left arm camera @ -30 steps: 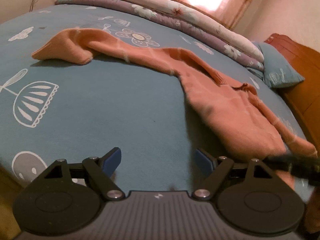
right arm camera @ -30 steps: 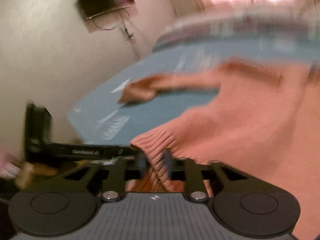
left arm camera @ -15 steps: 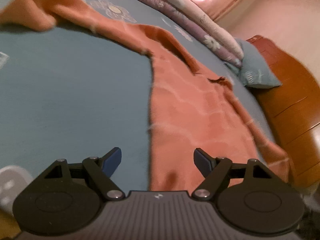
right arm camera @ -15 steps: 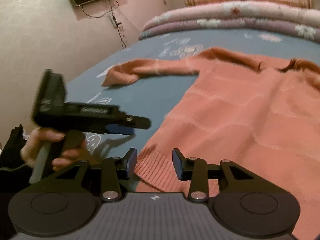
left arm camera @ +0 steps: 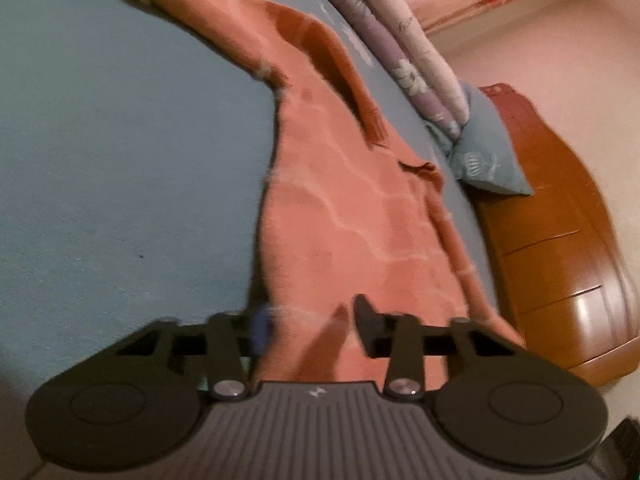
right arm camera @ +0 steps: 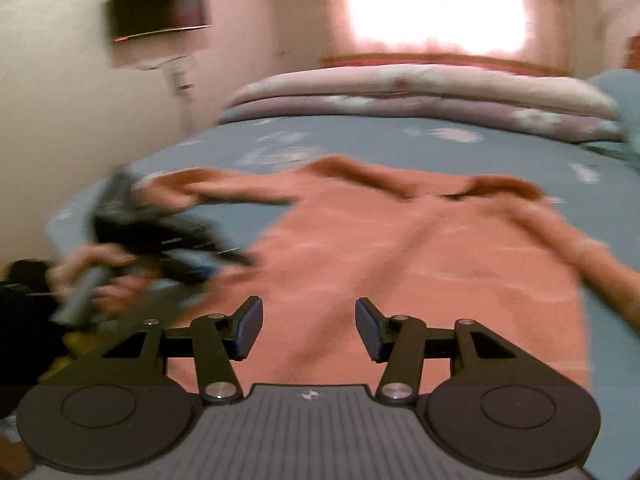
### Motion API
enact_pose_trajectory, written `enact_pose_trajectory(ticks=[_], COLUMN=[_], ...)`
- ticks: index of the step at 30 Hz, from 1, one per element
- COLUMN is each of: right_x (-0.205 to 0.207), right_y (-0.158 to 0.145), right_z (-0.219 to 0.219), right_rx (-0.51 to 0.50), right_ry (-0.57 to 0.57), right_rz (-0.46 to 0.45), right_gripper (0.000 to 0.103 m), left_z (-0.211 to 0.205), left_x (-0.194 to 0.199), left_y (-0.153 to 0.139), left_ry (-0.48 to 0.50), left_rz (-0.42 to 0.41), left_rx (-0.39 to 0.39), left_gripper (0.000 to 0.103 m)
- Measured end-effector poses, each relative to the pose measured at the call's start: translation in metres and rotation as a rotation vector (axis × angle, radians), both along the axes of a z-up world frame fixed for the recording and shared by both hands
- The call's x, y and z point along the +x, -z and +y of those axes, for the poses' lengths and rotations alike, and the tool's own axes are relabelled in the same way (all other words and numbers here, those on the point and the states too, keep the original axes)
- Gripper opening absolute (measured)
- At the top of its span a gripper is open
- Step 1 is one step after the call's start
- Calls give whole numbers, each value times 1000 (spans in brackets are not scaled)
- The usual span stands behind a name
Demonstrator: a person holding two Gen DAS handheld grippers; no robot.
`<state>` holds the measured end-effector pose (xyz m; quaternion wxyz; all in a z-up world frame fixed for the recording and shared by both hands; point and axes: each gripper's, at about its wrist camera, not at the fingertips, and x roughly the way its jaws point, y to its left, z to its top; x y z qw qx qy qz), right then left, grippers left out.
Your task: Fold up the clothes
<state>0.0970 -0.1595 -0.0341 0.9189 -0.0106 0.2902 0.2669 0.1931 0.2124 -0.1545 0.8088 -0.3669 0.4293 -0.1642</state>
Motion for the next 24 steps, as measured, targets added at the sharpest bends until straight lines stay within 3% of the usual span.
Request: enact_pose_trajectory(ticks=[4,8,13,16,19,21,22,23,24], right_x=[39,88,142,159,171,174,174,173,171], right_y=[10,41,88,99,101,101,101,101,99], right_z=[-77,-153,-201,-196,-185,-180,-178,-178,-180], right_rx=[7,109,409,471,465,416,384,366,369], right_ry=[228,392,398,348,307,298,300,305,308], right_rz=[21,169,356,355,340,329,331,336,335], right_gripper=[59,60,60,61,60,42,17,16,15], left_z=[2,8,3,0,-3,-8,-12,-18,-24], left_x=[2,17,42,55,63,65,64,62,60], left_y=[2,8,12,13,14,11,8,2,-4], left_ry=[0,-10,-21,-19,-25,-17,-13,-12,-12], left_rz=[14,38,51,60,65,47,31,16,-1], left_rx=[-14,-79,-112,-131,-145,-111,-66,11,85], left_gripper=[25,27,29,33,32,26,24,11,10])
